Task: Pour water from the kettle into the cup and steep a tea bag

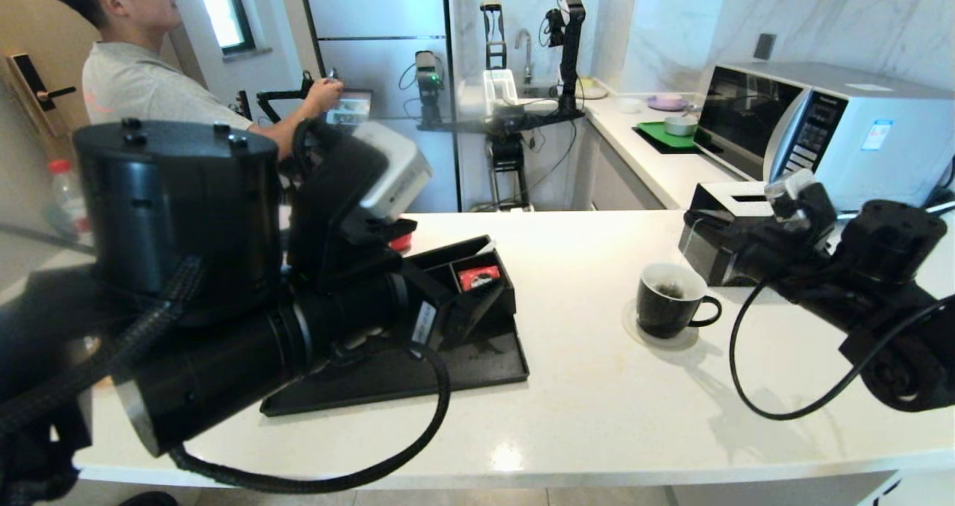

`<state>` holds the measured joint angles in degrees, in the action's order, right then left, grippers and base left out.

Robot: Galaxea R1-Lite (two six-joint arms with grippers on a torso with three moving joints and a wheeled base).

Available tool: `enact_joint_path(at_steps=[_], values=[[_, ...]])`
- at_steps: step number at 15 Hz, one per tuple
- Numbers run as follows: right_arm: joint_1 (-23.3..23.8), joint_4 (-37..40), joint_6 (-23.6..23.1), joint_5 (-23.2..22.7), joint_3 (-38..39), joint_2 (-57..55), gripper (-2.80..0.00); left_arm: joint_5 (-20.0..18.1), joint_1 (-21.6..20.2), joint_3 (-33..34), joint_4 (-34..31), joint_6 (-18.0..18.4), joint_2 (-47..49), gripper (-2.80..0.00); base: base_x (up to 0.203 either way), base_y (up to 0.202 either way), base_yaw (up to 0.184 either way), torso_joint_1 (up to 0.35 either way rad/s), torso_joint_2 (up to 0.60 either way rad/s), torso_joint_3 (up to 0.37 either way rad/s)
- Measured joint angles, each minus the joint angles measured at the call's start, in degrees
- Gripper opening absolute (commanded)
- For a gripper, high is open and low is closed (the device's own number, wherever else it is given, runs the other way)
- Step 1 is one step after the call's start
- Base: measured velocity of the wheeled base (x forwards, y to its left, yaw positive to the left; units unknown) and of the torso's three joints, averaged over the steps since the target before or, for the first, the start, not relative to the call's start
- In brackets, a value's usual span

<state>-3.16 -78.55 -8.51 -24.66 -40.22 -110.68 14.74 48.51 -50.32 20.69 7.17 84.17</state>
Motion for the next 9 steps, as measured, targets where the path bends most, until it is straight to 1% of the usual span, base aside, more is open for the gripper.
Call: enact_joint_path(at_steps=[2, 4, 7, 9], values=[[0.02, 1.15, 0.05, 0.04, -1.4, 1.59, -2.8, 0.0, 0.11, 0.0, 0.0, 0.05, -0.21, 0.0, 0.0, 0.0, 0.0, 0.0, 0.0, 0.0], [0.07, 0.82, 0.0, 0.02, -1.15, 2.3, -2.8, 0.04, 0.15, 0.0, 0.0, 0.1, -0.35, 0.0, 0.0, 0.0, 0.0, 0.0, 0.0, 0.0], [0.1, -0.34, -0.2, 0.13, 1.49, 1.63, -2.8, 1.05, 0.26, 0.05, 0.0, 0.09, -0.46, 0.0, 0.0, 0.0, 0.0, 0.0, 0.0, 0.0], [0.1, -2.68, -0.24, 0.11, 3.78, 0.3, -2.8, 1.07, 0.28, 0.07, 0.0, 0.11, -0.46, 0.0, 0.0, 0.0, 0.0, 0.0, 0.0, 0.0]])
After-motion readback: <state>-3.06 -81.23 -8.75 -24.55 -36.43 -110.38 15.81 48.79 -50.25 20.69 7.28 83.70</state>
